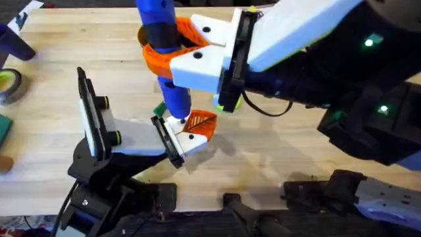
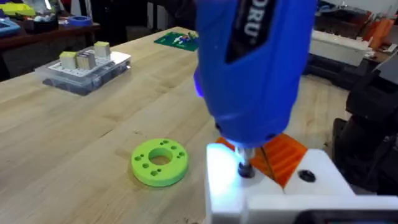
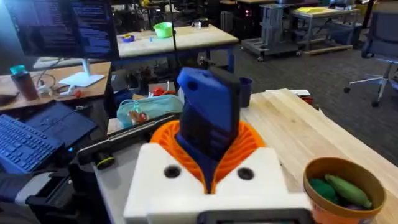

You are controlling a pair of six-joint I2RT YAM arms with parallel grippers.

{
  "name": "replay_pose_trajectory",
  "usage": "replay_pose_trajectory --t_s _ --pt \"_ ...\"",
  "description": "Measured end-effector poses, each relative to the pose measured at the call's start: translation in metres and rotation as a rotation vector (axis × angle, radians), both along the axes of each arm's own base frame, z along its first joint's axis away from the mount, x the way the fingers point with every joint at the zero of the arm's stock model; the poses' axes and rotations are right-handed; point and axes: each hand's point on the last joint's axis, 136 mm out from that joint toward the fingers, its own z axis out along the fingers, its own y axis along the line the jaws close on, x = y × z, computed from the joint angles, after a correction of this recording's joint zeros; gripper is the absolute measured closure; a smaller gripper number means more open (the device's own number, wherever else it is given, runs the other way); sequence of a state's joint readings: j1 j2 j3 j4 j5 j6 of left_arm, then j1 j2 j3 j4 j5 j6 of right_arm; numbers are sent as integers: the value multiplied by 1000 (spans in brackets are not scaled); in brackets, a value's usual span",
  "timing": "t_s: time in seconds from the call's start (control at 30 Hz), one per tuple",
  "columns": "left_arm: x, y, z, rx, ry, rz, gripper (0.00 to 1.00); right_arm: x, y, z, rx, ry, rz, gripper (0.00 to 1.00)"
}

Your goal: Pick up the gripper from the table and insert it into the empty holder that is missing its gripper. Then pick up a screw, insert it into the mounting hole, and use the screwdriver to tighten it. Finally, clean up the table by picking up the vegetable and placing it into the bucket.

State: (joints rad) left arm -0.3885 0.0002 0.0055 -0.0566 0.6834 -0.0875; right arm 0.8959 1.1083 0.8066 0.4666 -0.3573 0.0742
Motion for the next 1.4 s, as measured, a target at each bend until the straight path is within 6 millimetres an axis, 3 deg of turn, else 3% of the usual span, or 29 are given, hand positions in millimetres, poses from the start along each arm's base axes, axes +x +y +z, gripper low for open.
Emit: replay_pose_trajectory --t_s 0.37,0.83,1.4 --pt "0 0 0 -1 2 0 987 -1 0 0 -2 -3 5 975" --pt "0 0 0 -1 2 -1 987 -20 5 1 -20 -89 110 975" --pt "0 0 0 -1 2 -1 987 -21 4 2 -17 -105 122 975"
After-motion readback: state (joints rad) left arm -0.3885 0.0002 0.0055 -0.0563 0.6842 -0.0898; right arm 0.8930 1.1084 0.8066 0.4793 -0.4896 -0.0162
